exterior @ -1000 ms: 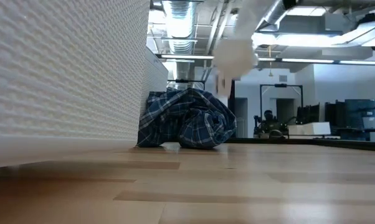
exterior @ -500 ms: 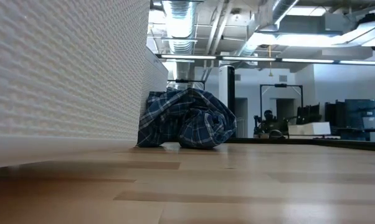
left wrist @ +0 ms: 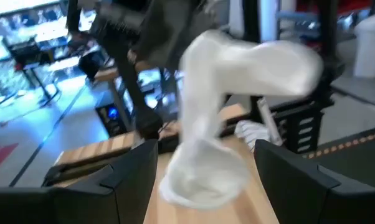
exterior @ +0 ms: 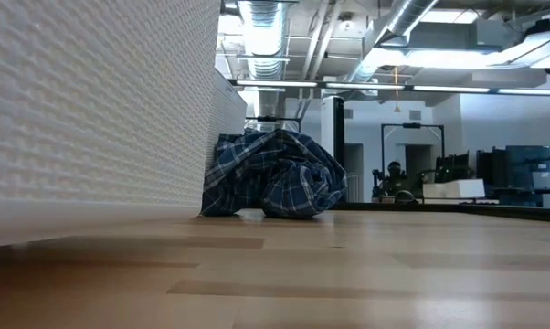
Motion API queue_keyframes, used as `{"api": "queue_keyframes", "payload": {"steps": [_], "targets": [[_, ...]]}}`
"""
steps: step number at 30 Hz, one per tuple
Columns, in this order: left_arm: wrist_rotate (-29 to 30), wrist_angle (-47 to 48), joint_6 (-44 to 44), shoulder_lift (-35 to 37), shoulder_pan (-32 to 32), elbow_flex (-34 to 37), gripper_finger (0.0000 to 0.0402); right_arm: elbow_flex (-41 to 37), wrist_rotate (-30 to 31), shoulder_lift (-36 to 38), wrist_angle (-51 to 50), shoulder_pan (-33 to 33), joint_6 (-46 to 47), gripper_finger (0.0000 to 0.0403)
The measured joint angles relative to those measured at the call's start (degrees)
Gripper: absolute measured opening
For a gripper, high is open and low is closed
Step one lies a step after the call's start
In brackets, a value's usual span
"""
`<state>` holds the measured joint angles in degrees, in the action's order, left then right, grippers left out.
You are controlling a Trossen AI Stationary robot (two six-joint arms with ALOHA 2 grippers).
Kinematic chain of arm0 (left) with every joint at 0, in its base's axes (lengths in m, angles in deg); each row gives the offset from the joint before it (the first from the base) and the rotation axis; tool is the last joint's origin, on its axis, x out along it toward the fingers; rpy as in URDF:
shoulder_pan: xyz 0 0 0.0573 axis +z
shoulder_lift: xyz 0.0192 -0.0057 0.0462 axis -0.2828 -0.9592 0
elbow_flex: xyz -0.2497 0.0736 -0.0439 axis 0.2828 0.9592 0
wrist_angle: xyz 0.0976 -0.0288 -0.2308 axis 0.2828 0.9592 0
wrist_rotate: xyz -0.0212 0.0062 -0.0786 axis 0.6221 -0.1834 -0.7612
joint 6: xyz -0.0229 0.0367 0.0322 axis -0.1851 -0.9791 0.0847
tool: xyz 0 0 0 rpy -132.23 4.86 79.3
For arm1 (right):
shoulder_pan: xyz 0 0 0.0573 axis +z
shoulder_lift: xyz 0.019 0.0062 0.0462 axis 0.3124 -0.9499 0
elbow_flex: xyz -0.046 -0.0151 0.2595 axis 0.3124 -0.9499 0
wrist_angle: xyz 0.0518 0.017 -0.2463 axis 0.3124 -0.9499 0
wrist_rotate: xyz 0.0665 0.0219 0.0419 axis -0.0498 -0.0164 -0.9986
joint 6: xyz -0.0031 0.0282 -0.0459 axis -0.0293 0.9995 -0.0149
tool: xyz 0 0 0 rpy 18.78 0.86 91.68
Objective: Sort clothes
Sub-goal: Put the white sock into the bottom white bin
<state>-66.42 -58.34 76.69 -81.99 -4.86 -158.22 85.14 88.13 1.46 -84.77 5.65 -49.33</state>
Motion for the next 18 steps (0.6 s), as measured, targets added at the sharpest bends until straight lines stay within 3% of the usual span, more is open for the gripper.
{"api": "queue_keyframes", "payload": {"steps": [6,11,14,18], "targets": [[-2.49,-2.51,0.44,-4.16,1.10,0.03,0.0262,5.48,0.00,-4.86,-2.61,-0.27,-1.77,0.0000],[-0.24,-3.99,-1.59,-6.52,1.32,0.04,0.0256,7.61,0.00,-6.85,-5.55,-0.74,-1.68,0.0000],[0.28,-4.28,-3.56,-6.47,1.12,0.05,0.0224,7.67,0.02,-7.06,-6.30,-0.83,-1.18,0.0000],[0.73,-4.59,-6.70,-6.07,0.29,0.03,0.0137,7.68,0.11,-7.06,-7.59,-1.14,-0.20,0.0000]]}}
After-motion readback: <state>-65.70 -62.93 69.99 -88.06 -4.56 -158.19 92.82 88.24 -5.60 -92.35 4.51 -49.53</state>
